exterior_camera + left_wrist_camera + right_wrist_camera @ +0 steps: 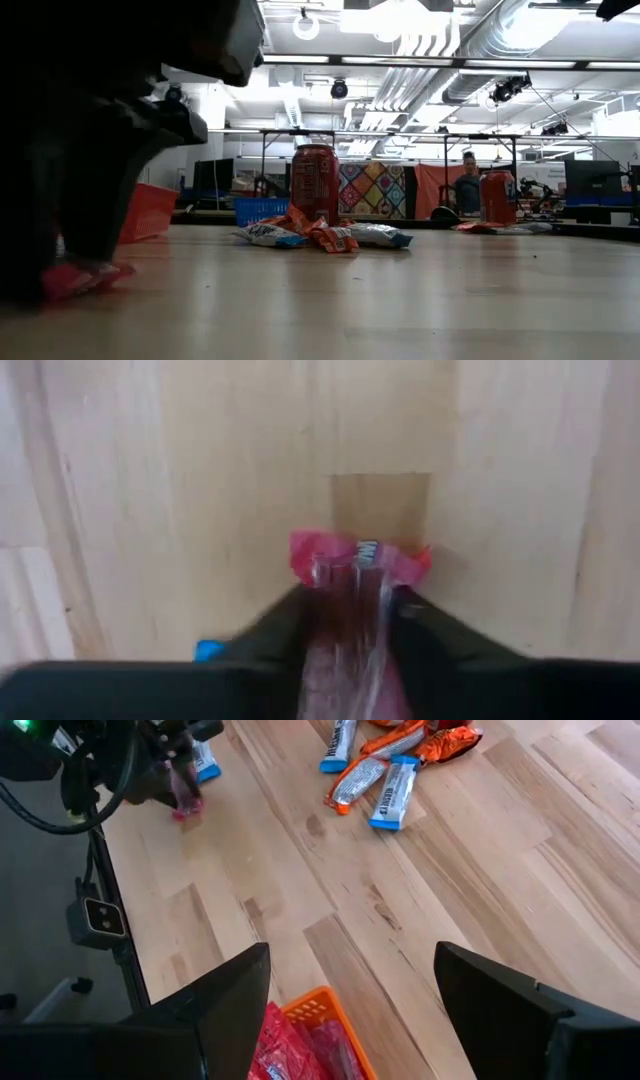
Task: Sort candy
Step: Put the red candy into the orange bin
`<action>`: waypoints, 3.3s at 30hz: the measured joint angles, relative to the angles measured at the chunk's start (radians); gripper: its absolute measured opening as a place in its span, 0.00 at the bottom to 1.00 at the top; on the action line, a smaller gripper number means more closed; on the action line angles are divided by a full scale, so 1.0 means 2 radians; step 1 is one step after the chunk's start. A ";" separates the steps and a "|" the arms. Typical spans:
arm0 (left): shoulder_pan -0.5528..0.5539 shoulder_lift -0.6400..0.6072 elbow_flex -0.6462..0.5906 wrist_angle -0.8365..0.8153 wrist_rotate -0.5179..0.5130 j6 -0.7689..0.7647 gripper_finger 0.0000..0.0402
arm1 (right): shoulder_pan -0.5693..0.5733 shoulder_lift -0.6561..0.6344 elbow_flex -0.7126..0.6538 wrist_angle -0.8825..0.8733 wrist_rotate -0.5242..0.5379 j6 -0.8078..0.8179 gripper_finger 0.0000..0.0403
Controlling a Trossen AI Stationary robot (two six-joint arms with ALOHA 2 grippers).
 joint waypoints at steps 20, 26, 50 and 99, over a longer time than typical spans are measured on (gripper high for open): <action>0.119 -0.230 0.047 0.439 -0.164 0.164 0.00 | -0.001 0.001 0.000 0.201 0.079 -0.145 0.69; 0.146 -0.199 0.046 0.553 -0.031 0.159 0.00 | -0.037 0.007 0.000 0.395 0.104 -0.320 0.69; 0.160 -0.199 0.046 0.567 -0.021 0.188 0.00 | -0.108 0.010 0.000 0.647 -0.082 -0.497 0.69; 0.076 -0.220 0.046 0.151 -0.187 0.037 0.47 | 0.063 0.055 -0.178 0.294 -0.202 0.050 0.00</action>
